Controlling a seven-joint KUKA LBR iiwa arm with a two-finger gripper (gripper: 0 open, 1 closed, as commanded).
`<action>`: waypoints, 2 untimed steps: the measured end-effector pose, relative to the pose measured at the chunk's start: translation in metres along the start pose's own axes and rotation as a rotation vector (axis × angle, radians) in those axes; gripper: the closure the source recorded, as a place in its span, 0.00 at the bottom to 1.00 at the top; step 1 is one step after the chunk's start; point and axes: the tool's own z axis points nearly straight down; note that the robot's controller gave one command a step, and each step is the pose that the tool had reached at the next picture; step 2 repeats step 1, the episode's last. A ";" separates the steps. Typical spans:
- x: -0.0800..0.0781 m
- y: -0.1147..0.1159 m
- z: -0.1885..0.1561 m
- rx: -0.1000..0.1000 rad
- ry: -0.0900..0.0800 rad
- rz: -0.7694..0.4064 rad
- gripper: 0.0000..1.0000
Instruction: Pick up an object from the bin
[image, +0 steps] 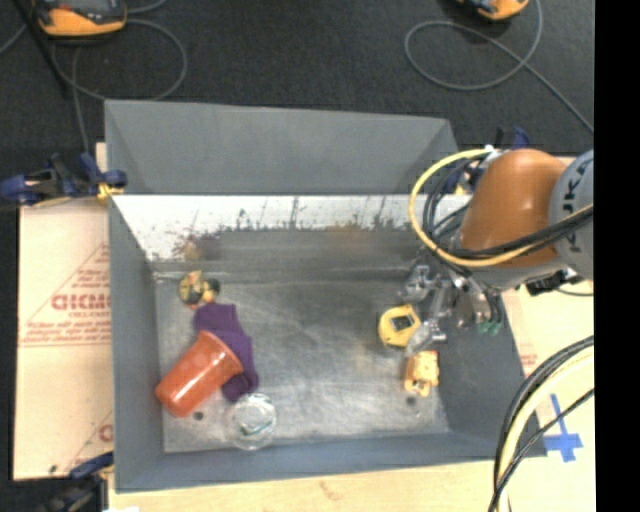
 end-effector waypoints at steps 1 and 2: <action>0.000 0.000 -0.004 0.000 0.000 0.000 1.00; 0.000 0.000 -0.004 0.000 0.000 0.000 1.00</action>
Offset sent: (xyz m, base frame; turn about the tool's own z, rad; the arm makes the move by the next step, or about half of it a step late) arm 0.0000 0.0000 0.0644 0.0000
